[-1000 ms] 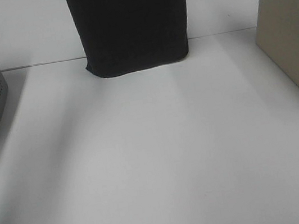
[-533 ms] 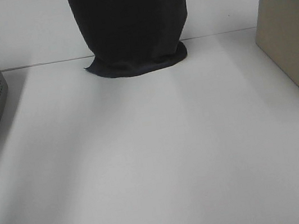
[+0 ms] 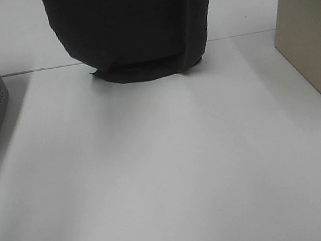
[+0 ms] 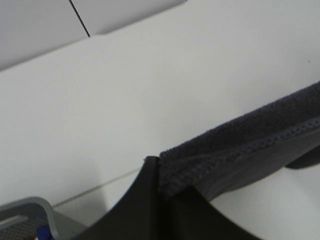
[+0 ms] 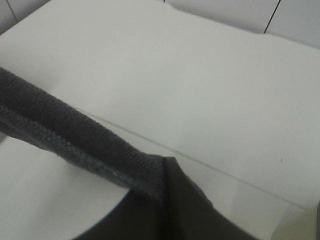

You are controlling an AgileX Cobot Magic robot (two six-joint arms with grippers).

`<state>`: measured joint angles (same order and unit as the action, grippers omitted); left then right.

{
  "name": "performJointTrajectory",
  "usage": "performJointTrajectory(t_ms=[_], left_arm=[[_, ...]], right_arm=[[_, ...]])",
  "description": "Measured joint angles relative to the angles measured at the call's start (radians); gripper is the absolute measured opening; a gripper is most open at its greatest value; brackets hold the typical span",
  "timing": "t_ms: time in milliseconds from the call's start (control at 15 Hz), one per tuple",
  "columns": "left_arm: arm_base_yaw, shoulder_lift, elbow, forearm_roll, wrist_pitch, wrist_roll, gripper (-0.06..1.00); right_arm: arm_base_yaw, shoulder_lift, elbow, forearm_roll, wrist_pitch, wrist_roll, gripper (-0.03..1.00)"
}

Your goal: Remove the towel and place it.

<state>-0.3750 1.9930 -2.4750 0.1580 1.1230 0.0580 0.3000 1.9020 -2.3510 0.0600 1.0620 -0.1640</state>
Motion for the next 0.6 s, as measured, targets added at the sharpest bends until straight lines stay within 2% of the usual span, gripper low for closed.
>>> performJointTrajectory(t_ms=[133, 200, 400, 467, 600], left_arm=[[0.0, -0.013, 0.007, -0.055, 0.078, 0.002, 0.0], [0.0, -0.03, 0.029, -0.078, 0.082, 0.002, 0.0], [0.0, -0.102, 0.145, -0.107, 0.084, -0.004, 0.0], [0.0, -0.173, 0.287, -0.124, 0.084, -0.012, 0.0], [-0.001, -0.237, 0.406, -0.146, 0.083, -0.016, 0.0]], right_arm=[[0.0, -0.025, 0.0, 0.017, 0.127, 0.021, 0.02], [0.0, -0.032, 0.0, 0.02, 0.146, 0.022, 0.02], [0.0, -0.068, 0.046, 0.043, 0.154, 0.027, 0.02], [0.0, -0.115, 0.135, 0.067, 0.155, 0.027, 0.02], [0.0, -0.168, 0.222, 0.075, 0.157, 0.03, 0.02]])
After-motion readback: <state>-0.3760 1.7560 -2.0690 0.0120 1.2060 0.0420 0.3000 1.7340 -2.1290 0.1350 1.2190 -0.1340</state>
